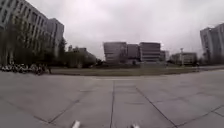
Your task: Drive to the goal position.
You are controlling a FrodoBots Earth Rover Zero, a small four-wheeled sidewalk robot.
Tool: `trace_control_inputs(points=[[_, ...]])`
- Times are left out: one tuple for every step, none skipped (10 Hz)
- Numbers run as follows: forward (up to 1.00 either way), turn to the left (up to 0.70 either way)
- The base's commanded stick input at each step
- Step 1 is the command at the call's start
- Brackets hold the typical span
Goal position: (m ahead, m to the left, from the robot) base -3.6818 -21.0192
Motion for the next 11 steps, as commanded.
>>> trace_control_inputs(points=[[0.70, -0.33], [0.70, -0.33], [0.70, -0.33], [0.70, -0.33], [0.70, -0.33], [0.70, -0.33], [0.70, -0.33], [0.70, -0.33], [0.70, -0.33], [0.70, -0.33], [0.70, -0.33]])
